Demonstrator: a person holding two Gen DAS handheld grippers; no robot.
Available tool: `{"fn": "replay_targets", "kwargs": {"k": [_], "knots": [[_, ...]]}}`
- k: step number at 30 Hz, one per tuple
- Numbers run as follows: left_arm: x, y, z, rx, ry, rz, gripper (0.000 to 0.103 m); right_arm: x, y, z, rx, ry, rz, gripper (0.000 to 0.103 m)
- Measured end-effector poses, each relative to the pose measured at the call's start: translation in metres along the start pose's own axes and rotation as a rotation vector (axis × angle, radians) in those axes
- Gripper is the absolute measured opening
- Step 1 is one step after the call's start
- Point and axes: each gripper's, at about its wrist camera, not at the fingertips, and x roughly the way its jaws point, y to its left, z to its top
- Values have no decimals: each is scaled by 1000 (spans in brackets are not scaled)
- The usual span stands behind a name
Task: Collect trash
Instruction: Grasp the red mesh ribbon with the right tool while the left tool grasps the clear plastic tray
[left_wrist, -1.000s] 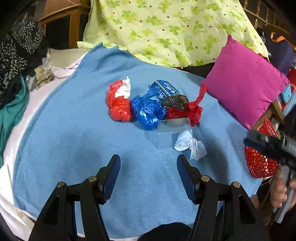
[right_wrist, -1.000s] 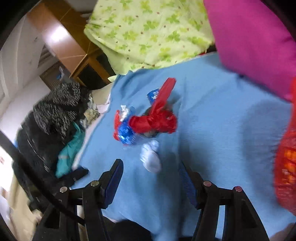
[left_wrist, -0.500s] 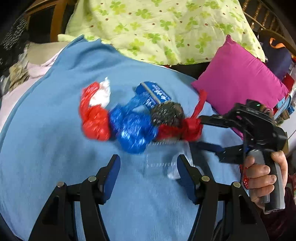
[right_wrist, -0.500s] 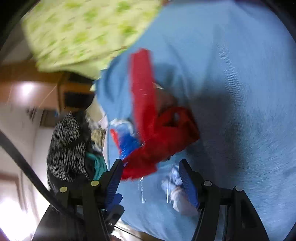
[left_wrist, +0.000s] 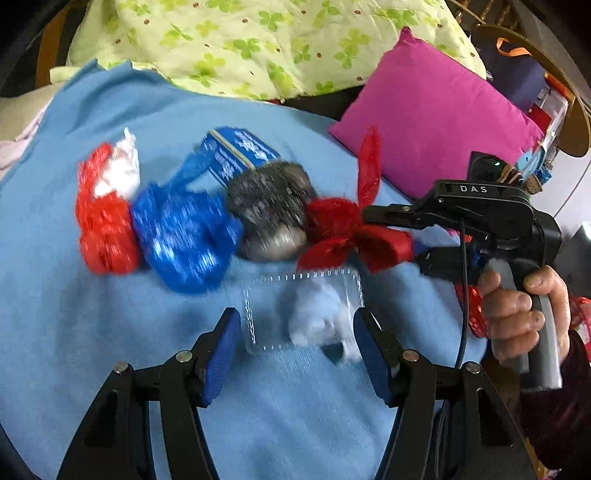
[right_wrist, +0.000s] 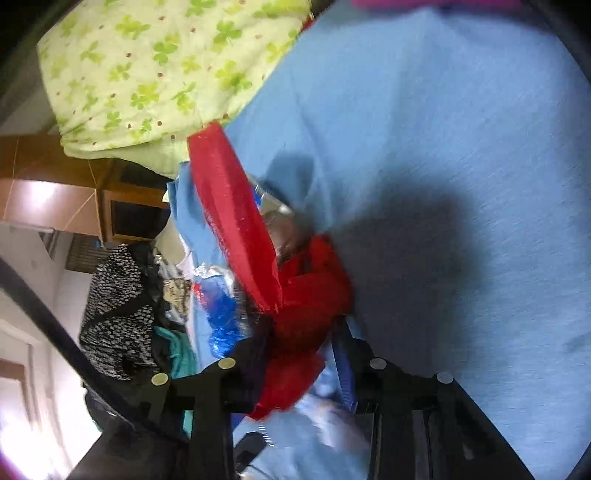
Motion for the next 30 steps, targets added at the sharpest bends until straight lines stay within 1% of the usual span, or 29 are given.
{"fn": "replay_targets", "kwargs": {"k": [1,2,4,6,8,9,10,11,12,13,14,15,17,19,20,21,22,23,24,25,26,27,28,30], "knots": [[-1,-5,-7,11,11,-13,65,-10,-1,-2,-30,-23,-27,29],[-1,-10,-13,28,20,-11,65,-16,-2,-3,-52,-34,-52,29],[0,-23,-30,81,63,8,65,-29,-9,-8,-85,-48,-107,28],[-3,-30,-43,97,87,5,65,-37,-17,-13,-95,-43,-114,28],[-13,-33,-53,98,81,26,65,-44,-24,-19,-103,-41,-132,28],[-17,-33,-54,100,73,38,65,-46,-26,-21,-108,-44,-134,28],[-26,-33,-53,107,54,63,65,-50,-27,-24,-109,-42,-117,30],[-32,-34,-51,119,37,88,65,-52,-29,-26,-104,-38,-94,31],[-38,-34,-46,139,16,118,66,-54,-32,-26,-91,-37,-59,33],[-43,-35,-44,153,2,134,67,-57,-32,-26,-77,-35,-16,48],[-46,-36,-40,170,-13,147,71,-58,-31,-25,-73,-38,-3,65],[-49,-36,-35,194,-27,157,72,-59,-28,-24,-71,-52,-4,86],[-50,-42,-31,247,-37,156,73,-61,-16,-23,-110,-113,-15,86],[-45,-48,-30,277,-24,138,73,-57,-5,-20,-161,-126,-58,84],[-42,-52,-31,290,-17,131,73,-53,-1,-17,-179,-129,-100,84],[-37,-56,-34,308,-4,124,73,-49,2,-14,-195,-131,-136,80],[-32,-58,-36,317,4,124,73,-44,3,-12,-212,-124,-158,70],[-24,-60,-37,322,15,125,73,-38,3,-10,-229,-109,-178,66],[-20,-60,-38,322,22,122,73,-30,1,-7,-248,-84,-207,59],[-14,-59,-40,314,41,107,73,-16,3,-6,-274,-42,-250,49],[-9,-59,-42,306,57,91,73,-12,-1,-6,-285,-20,-264,43],[-7,-59,-46,305,71,80,73,-4,-2,-8,-298,2,-282,38],[-5,-60,-49,311,79,81,73,0,-4,-10,-312,0,-299,32],[-2,-60,-55,320,90,89,73,-6,-6,-15,-335,-30,-302,28]]}}
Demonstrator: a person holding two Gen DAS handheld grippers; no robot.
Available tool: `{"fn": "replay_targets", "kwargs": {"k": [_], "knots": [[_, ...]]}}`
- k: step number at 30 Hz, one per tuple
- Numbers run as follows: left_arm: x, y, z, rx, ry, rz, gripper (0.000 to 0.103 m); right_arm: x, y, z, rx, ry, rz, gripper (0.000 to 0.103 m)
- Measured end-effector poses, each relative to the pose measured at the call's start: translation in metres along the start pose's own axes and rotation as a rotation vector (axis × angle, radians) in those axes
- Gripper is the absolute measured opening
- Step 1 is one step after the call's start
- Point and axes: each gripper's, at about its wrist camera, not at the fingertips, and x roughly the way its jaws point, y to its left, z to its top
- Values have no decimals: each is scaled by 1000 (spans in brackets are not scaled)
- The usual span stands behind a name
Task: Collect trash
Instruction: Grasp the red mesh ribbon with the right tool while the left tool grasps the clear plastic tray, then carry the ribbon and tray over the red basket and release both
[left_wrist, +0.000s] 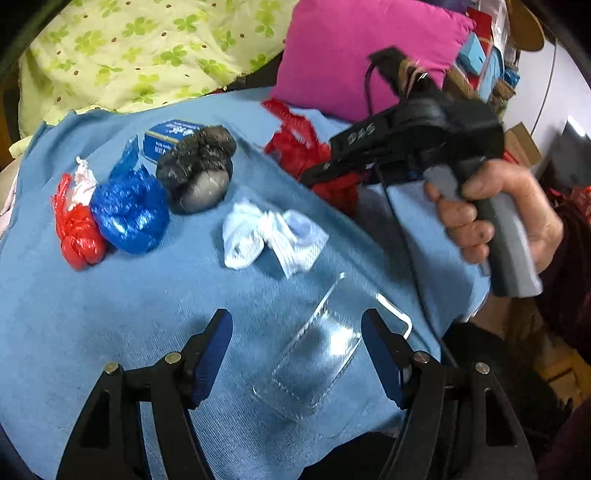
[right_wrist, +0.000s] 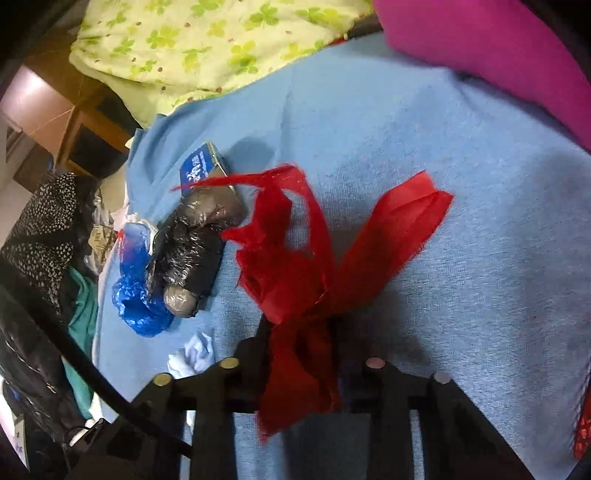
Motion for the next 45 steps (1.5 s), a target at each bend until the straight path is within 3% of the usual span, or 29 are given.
{"fn": "replay_targets", "kwargs": {"k": [7,14,17,19,24,29,36,45], "knots": [[3,-5,-18,-20,15,-17,73,-55,1,-24,-71,-98,14,28],[6,-21,-32,7,15,24,72,-115,15,-48,-133,-212,38,28],[11,-24,-34,4,22,38,59,-133,12,-59,-125,-234,63,28],[12,-25,-35,-9,20,53,58,-146,9,-70,-125,-256,66,28],[13,-16,-25,-95,33,72,20,-164,2,-87,-146,-291,52,28],[11,-14,-24,-160,48,140,6,-182,-3,-105,-160,-329,72,28],[-9,-23,-10,-194,-17,167,5,-213,-6,-118,-180,-412,97,28],[-54,-78,63,-114,-143,126,5,-275,-46,-123,-112,-535,83,28]]}}
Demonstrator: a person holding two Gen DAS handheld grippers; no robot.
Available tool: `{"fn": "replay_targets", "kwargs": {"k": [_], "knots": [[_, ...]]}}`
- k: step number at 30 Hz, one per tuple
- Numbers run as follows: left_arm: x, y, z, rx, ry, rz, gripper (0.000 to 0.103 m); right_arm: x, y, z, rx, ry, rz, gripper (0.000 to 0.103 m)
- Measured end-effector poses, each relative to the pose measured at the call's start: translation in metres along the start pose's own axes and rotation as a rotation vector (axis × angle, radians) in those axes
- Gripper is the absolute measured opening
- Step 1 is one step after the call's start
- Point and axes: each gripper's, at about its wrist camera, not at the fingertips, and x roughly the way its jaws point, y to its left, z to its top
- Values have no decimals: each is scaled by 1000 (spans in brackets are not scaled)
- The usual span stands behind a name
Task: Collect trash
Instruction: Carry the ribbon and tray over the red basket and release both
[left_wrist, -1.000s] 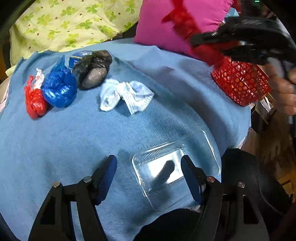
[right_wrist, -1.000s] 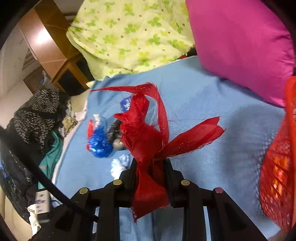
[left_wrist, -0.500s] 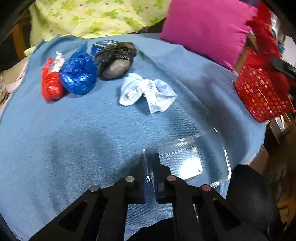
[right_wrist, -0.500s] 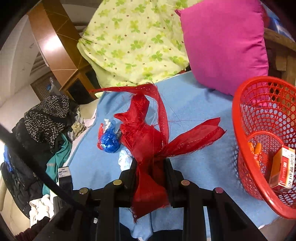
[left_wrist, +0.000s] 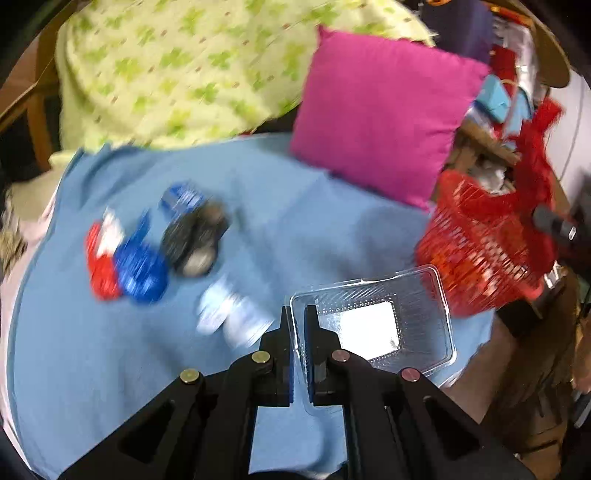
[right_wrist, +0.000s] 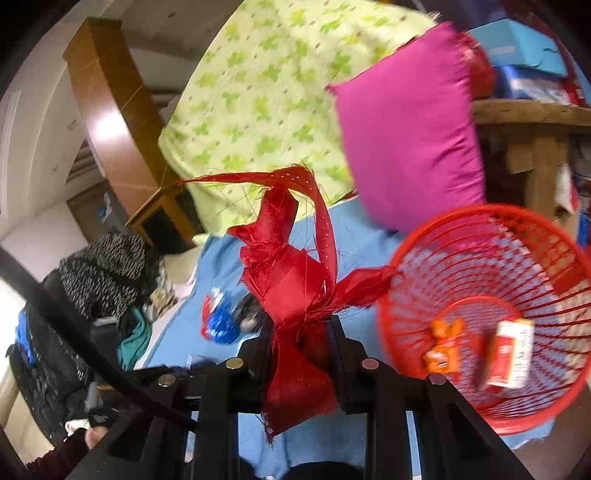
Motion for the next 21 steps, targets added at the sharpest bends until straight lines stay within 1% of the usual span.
{"fn": "replay_targets", "kwargs": {"k": [4,7,9,12,13,16,17,18,19,20,21], "knots": [[-3,-45,35,47,-25,-60,5,-34,-34,11,45,-63,-63,28],[8,-85,62,87,-25,-94,6,-54,-59,16,78,-98,-119,28],[15,-113,74,124,-25,-107,6,-63,-77,17,117,-108,-147,28],[27,-148,86,167,-7,-137,6,-71,-99,20,170,-117,-165,28],[33,-159,89,178,1,-140,6,-73,-106,20,188,-117,-172,30],[51,-180,96,191,46,-158,8,-70,-121,19,226,-106,-176,32],[56,-184,98,189,58,-160,19,-67,-127,19,244,-95,-166,33],[61,-186,98,184,70,-156,42,-67,-130,17,257,-91,-163,38],[65,-185,98,173,68,-143,53,-63,-137,16,284,-84,-162,56],[66,-183,97,164,56,-133,61,-63,-142,16,304,-82,-155,67],[65,-180,95,158,43,-132,61,-62,-145,16,331,-90,-140,72]]}}
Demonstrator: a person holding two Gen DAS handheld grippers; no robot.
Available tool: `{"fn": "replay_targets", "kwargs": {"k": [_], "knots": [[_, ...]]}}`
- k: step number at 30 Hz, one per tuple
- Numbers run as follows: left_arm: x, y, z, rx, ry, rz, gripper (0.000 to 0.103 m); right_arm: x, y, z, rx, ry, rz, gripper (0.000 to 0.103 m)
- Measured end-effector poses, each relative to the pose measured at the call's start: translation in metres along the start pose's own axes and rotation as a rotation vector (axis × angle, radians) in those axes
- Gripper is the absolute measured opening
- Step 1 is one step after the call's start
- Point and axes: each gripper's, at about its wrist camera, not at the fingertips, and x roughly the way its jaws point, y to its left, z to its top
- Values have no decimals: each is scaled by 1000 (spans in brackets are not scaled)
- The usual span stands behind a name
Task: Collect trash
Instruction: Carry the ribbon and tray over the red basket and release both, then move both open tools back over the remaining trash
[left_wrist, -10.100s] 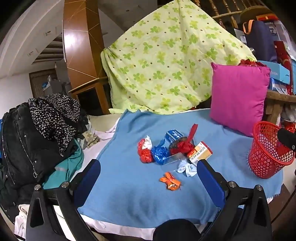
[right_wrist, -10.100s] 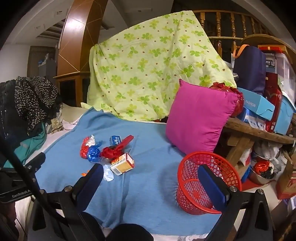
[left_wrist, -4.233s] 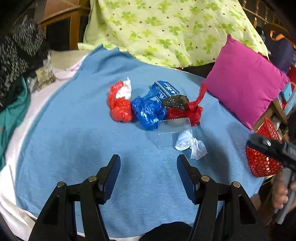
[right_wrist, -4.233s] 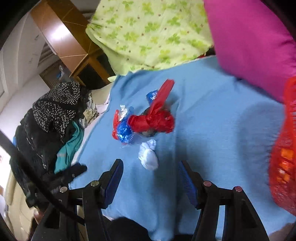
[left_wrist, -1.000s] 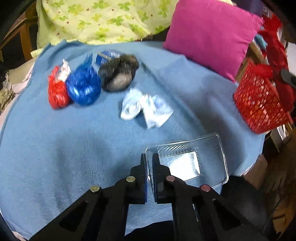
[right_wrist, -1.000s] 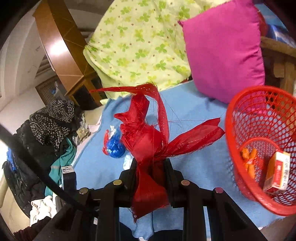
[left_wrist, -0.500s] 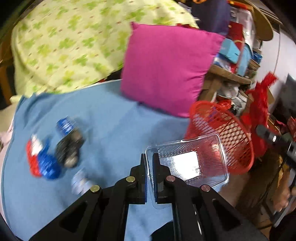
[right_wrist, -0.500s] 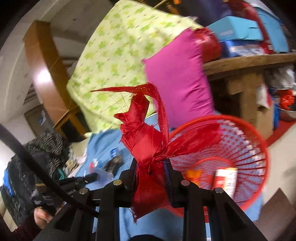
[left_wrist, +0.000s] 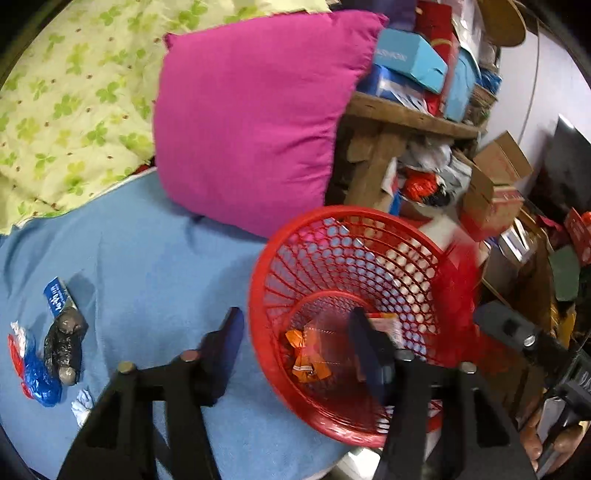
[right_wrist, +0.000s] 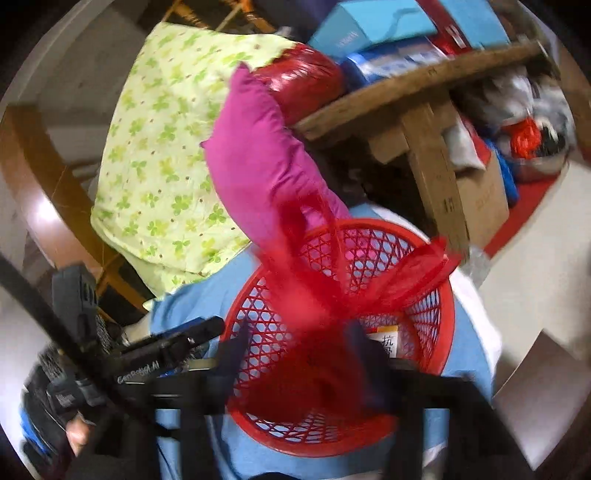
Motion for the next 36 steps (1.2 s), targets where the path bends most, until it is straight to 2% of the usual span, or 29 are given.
{"fn": "replay_targets", "kwargs": {"k": [2,5,9,13,16,21,32,36], "knots": [[-4,6,-5,-8,-4,-6,61,0,-4,0,18,-26,28,72],[-20,20,-17,-12,-32,31,61,-7,0,1,0,-71,45,72],[-45,42,-39,-18,-59,133,62,-19,24,0,-66,-142,70,72],[-72,68,-63,-33,-74,289,64,-26,62,-11,-159,-169,109,72],[-92,85,-78,-36,-92,368,64,-22,88,-18,-204,-152,146,72],[-123,114,-98,-63,-112,458,65,-10,124,-32,-263,-108,180,71],[-152,167,-131,-158,-125,529,65,24,187,-66,-345,9,213,71],[-158,200,-157,-220,-102,556,67,44,204,-82,-371,77,211,70]]}}
